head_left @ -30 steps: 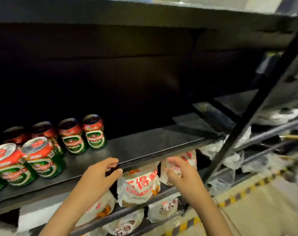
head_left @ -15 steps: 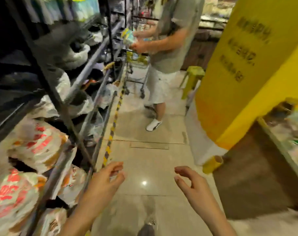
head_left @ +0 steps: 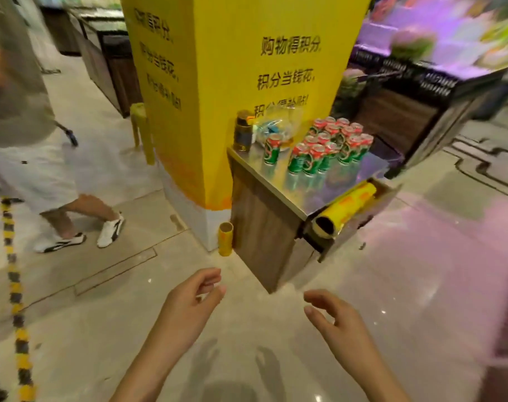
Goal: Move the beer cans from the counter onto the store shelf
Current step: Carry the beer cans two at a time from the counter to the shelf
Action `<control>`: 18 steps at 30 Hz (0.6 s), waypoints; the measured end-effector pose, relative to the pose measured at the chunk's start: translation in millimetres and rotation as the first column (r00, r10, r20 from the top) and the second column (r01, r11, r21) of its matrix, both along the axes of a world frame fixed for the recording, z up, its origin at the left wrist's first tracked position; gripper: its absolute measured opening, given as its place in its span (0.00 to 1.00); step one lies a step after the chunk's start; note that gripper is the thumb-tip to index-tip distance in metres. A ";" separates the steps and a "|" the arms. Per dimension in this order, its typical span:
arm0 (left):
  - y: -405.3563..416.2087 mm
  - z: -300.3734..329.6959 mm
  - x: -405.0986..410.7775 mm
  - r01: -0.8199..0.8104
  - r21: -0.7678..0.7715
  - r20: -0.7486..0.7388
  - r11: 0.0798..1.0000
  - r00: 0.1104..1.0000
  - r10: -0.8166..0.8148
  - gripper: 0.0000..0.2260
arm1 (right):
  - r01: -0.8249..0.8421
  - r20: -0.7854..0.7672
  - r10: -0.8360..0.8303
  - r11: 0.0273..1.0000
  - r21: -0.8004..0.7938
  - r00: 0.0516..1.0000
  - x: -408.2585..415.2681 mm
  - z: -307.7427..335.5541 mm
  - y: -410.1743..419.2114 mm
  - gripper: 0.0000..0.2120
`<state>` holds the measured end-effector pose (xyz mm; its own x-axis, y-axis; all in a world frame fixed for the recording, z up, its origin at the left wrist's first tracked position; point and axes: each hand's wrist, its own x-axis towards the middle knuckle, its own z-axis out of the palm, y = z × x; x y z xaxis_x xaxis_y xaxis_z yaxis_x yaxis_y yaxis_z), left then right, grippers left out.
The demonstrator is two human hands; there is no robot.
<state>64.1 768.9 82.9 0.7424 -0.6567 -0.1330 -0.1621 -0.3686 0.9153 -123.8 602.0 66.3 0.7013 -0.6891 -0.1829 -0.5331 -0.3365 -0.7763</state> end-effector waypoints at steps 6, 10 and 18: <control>-79.3 -20.4 -55.4 0.083 0.010 -0.087 0.997 0.993 -0.082 0.10 | 0.106 0.045 -0.106 0.994 0.007 0.993 -62.2 -7.5 -73.8 0.07; -119.5 -33.7 -52.1 0.088 0.046 -0.150 0.995 0.985 -0.080 0.09 | 0.085 0.070 -0.088 0.995 0.046 0.994 -51.3 -10.0 -123.9 0.09; -267.4 -44.7 9.7 -0.011 -0.024 -0.125 1.000 0.992 0.008 0.09 | 0.074 0.165 -0.077 0.997 0.023 0.983 2.2 -1.0 -275.6 0.09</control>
<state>73.8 501.5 38.2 0.7270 -0.6541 -0.2088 -0.0430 -0.3469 0.9369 -121.6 326.4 65.4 0.6687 -0.7391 -0.0811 -0.4204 -0.2859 -0.8611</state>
